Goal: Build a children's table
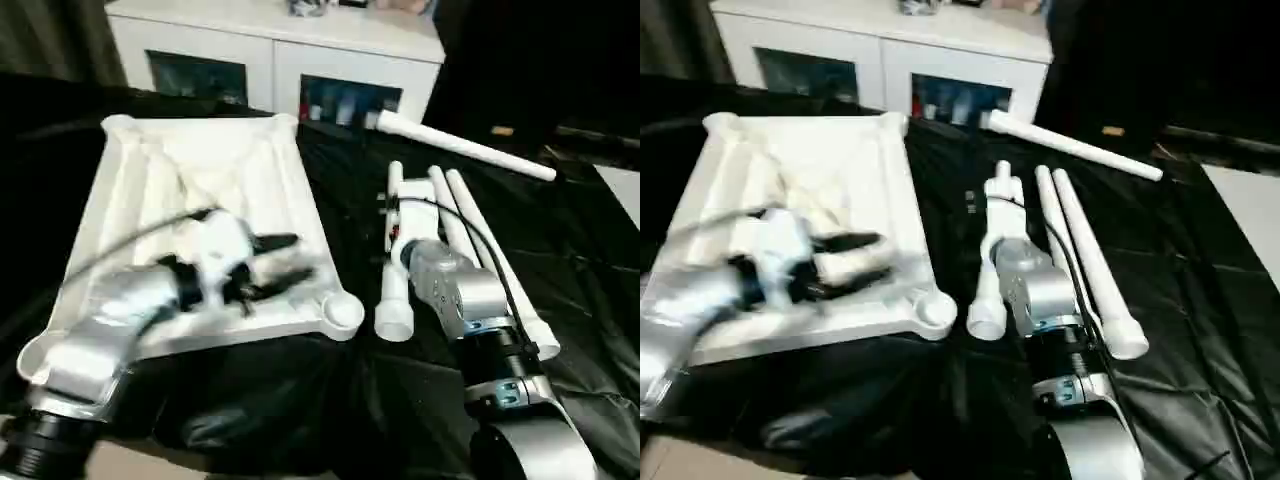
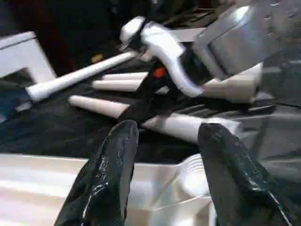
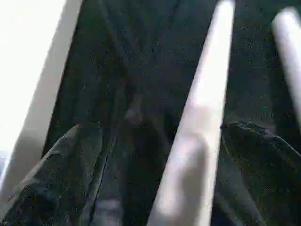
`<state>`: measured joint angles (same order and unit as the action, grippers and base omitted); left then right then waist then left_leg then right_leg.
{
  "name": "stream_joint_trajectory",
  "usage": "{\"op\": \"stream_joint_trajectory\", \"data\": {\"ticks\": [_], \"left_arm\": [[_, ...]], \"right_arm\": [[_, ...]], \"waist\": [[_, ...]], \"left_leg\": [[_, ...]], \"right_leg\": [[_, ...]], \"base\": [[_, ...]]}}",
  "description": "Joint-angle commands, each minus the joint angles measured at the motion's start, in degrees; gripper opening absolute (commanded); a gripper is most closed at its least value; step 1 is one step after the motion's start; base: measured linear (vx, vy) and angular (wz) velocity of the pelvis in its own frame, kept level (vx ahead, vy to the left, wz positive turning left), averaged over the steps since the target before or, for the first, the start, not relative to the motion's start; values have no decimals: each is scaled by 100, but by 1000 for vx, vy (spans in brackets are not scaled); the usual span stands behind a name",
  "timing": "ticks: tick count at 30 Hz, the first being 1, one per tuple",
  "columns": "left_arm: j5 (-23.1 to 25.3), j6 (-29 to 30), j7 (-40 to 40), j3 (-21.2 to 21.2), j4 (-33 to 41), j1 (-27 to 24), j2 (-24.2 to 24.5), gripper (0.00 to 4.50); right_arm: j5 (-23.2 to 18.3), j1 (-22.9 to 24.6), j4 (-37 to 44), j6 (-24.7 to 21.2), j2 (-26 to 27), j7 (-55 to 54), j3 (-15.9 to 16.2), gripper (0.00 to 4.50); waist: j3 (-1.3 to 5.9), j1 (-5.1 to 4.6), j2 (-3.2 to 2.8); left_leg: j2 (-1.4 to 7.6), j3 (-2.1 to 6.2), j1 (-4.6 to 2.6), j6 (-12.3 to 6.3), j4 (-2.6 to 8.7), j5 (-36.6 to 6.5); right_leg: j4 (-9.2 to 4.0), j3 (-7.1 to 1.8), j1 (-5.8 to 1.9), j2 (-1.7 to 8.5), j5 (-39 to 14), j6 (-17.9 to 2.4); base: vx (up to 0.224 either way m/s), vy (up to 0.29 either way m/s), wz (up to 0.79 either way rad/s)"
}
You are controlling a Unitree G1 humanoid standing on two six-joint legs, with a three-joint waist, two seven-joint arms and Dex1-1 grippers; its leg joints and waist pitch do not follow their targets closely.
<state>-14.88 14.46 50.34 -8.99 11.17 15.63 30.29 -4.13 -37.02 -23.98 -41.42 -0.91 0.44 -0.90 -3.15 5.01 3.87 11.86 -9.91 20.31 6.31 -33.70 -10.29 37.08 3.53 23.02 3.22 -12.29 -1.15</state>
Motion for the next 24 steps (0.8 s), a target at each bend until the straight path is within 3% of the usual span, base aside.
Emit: {"op": "stream_joint_trajectory", "data": {"ticks": [1, 8, 14, 24], "left_arm": [[56, 209, -33, -85, 251, 21, 71, 239], [140, 434, -110, -145, 300, -31, 162, 239], [230, 547, -158, -187, 341, -19, 168, 239], [197, 699, -100, -251, 531, -84, 218, 239]], "right_arm": [[-76, -8, -24, -284, -49, 18, -123, 450], [-112, 38, 63, -488, -45, -2, -157, 450], [-112, 72, 1, -983, -83, 96, -84, 450], [-199, 163, -90, -1417, -50, 205, -127, 450]], "waist": [[355, -20, -96], [357, -29, -129], [363, -22, -129], [339, -16, -113]], "left_leg": [[89, 1, -44, 388, 392, -767], [90, 8, -48, 440, 389, -794], [85, 9, -48, 437, 385, -730], [96, 15, -68, 474, 401, -972]], "right_leg": [[-389, -331, -304, 365, -249, -618], [-395, -328, -297, 361, -317, -592], [-381, -325, -308, 354, -164, -636], [-430, -325, -287, 378, -669, -590]], "base": [[0, 0, 0], [0, 0, 0], [0, 0, 0], [0, 0, 0]]}}
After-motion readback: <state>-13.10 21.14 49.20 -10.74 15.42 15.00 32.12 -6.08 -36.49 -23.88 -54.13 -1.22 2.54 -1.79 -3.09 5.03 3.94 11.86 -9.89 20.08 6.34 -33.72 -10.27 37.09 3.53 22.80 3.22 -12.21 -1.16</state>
